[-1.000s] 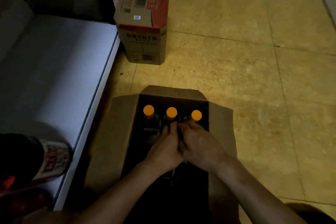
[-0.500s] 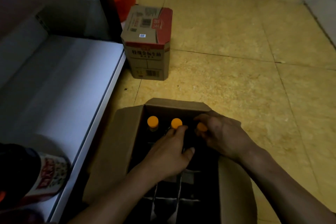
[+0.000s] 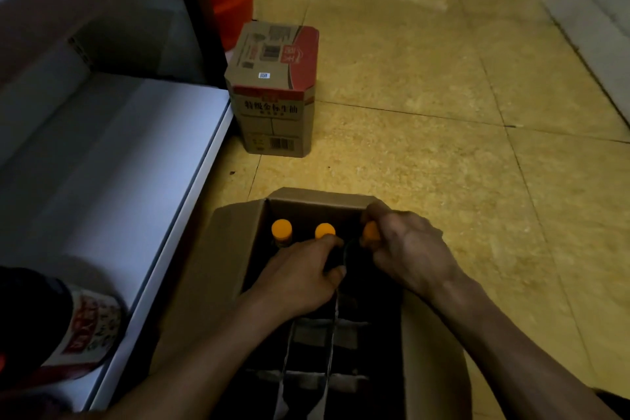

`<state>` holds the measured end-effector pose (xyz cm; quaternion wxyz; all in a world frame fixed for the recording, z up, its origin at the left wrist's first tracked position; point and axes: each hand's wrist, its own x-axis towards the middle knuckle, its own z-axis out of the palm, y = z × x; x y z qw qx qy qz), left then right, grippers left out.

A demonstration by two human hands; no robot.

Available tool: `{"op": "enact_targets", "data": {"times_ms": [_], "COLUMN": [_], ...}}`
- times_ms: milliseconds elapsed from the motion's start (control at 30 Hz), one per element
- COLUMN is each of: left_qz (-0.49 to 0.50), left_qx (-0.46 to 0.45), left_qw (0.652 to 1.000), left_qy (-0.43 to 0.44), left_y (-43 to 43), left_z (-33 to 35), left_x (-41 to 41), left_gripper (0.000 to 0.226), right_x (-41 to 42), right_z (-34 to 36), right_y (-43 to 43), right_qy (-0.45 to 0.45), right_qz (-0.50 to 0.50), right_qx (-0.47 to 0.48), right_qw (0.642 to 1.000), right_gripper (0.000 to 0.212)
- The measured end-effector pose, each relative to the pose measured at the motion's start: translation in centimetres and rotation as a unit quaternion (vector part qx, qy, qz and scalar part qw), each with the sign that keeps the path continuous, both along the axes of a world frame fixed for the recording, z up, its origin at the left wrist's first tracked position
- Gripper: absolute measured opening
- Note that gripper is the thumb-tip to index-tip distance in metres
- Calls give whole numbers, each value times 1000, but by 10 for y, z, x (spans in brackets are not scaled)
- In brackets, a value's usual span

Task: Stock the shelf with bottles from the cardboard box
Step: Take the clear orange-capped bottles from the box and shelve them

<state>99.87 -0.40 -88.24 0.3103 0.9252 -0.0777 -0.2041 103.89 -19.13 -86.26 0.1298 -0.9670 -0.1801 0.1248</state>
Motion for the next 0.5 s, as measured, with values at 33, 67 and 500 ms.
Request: {"op": "enact_targets", "data": {"times_ms": [33,67,500], "left_qz": [9,21,33], "left_qx": [-5,-13,-214], "left_qw": [1000,999,976], "left_qy": [-15,-32,-38], "left_y": [-1,-2,-17], "left_z": [2,4,13], "left_x": [0,1,4], "left_gripper": [50,48,80], "right_x": [0,-1,-25], "right_z": [4,10,71], "right_y": [-1,-2,1], "right_qy": [-13,-34,-299], "right_qz": [-11,-22,-48], "right_qx": [42,77,329], "right_qw": [999,996,895], "right_gripper": [36,33,35]}}
